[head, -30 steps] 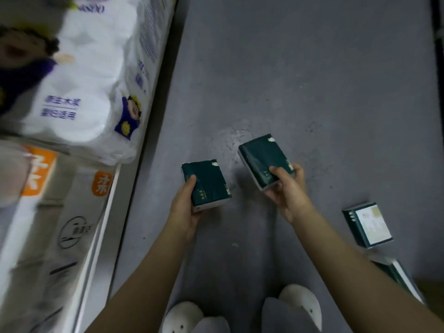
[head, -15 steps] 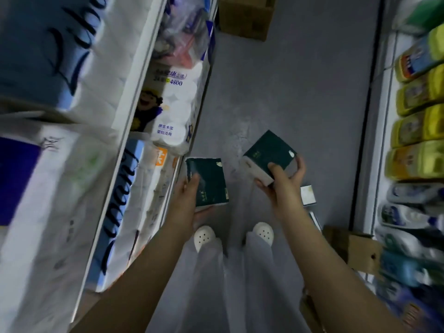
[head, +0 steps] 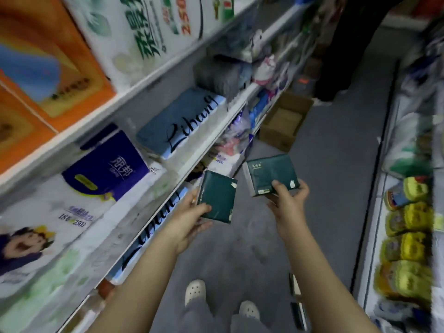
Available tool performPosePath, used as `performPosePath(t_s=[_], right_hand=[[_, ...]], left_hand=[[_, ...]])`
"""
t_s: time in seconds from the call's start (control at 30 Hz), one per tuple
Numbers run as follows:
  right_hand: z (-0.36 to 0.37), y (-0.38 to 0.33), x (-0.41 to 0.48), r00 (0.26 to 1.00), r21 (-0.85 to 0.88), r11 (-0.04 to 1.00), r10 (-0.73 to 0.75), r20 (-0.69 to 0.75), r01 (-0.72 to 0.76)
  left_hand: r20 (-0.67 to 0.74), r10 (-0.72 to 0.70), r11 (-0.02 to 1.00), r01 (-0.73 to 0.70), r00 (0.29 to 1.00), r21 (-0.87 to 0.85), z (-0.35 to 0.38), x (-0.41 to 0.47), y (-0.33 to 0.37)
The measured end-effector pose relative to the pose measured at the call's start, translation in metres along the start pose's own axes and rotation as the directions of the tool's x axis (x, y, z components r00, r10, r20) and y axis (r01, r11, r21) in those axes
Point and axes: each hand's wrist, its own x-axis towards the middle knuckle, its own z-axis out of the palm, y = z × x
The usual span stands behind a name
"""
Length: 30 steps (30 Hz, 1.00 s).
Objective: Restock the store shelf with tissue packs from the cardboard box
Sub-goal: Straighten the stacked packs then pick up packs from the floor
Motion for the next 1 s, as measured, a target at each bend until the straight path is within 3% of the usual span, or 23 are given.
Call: performPosePath(t_s=[0.1, 0.23, 0.43, 0.6, 0.77, 1.0], right_hand=[[0.014, -0.029, -0.011, 0.994, 0.01, 0.998, -0.058, 0.095, 0.057], [0.042, -0.051, -0.036, 0.956, 0.012, 0.997, -0.076, 0.283, 0.075], [0.087, -0.059, -0.097, 0.832, 0.053, 0.998, -0.068, 0.551, 0.046], [0.13, -0.036, -0.161, 0.723, 0.022, 0.997, -0.064, 0.688, 0.068], [0.169, 0.008, -0.233, 0.649, -0.04, 0.995, -0.026, 0.76, 0.087], [0.22, 0.046, -0.312, 0.43, -0.089, 0.993, 0.045, 0.902, 0.081]], left_hand=[[-0.038, 0.134, 0.987, -0.136, 0.99, -0.082, 0.0, -0.035, 0.019], [-0.218, 0.263, 0.931, -0.307, 0.94, -0.198, -0.02, -0.079, 0.03], [-0.39, 0.369, 0.821, -0.493, 0.844, -0.289, -0.065, -0.148, 0.026], [-0.494, 0.394, 0.753, -0.58, 0.775, -0.31, -0.13, -0.201, 0.026], [-0.564, 0.409, 0.748, -0.617, 0.717, -0.242, -0.204, -0.254, 0.018], [-0.634, 0.468, 0.768, -0.639, 0.616, -0.054, -0.28, -0.332, 0.002]])
